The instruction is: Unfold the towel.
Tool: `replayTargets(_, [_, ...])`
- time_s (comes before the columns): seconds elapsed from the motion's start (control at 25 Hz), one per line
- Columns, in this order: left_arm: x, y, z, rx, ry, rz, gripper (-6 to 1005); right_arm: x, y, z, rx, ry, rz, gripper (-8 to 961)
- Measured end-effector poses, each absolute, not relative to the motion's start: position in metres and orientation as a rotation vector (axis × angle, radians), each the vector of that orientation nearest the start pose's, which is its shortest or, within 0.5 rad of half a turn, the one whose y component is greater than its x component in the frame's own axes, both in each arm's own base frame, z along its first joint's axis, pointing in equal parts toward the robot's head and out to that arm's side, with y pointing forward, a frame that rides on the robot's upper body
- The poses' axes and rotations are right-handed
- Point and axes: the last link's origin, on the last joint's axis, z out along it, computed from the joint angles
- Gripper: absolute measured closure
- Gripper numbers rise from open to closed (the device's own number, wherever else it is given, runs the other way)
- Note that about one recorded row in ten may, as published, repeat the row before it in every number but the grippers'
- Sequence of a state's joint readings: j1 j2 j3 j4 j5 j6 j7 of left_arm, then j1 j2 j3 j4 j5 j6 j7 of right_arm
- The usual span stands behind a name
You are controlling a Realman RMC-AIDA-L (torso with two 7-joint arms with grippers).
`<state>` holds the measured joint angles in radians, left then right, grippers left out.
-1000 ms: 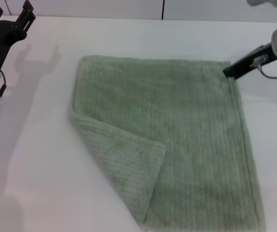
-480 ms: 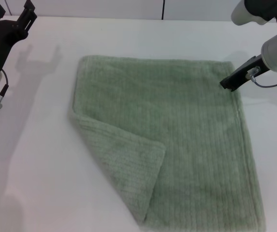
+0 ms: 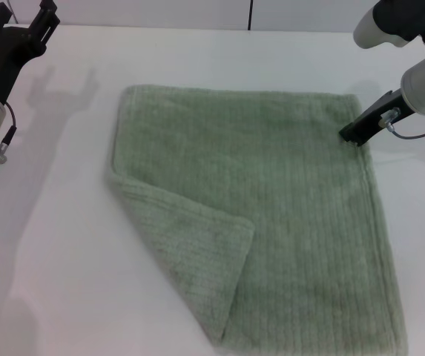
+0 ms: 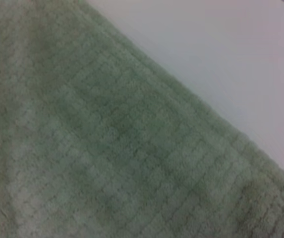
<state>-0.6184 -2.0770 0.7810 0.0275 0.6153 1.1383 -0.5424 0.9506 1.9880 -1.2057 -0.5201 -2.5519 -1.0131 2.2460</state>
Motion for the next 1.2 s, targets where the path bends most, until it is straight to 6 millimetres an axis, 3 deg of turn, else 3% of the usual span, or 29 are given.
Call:
replayTargets(0.68, [-0.299, 0.384, 0.006, -1.615, -0.734, -0.966, 185, 0.223, 0.442, -0.028, -2.524, 0.796, -0.447, 954])
replayTargets(1.2, [-0.25, 0.385, -0.001, -2.007, -0.694, -1.115, 189, 0.227, 0.442, -0.027, -2.524, 0.804, -0.453, 953])
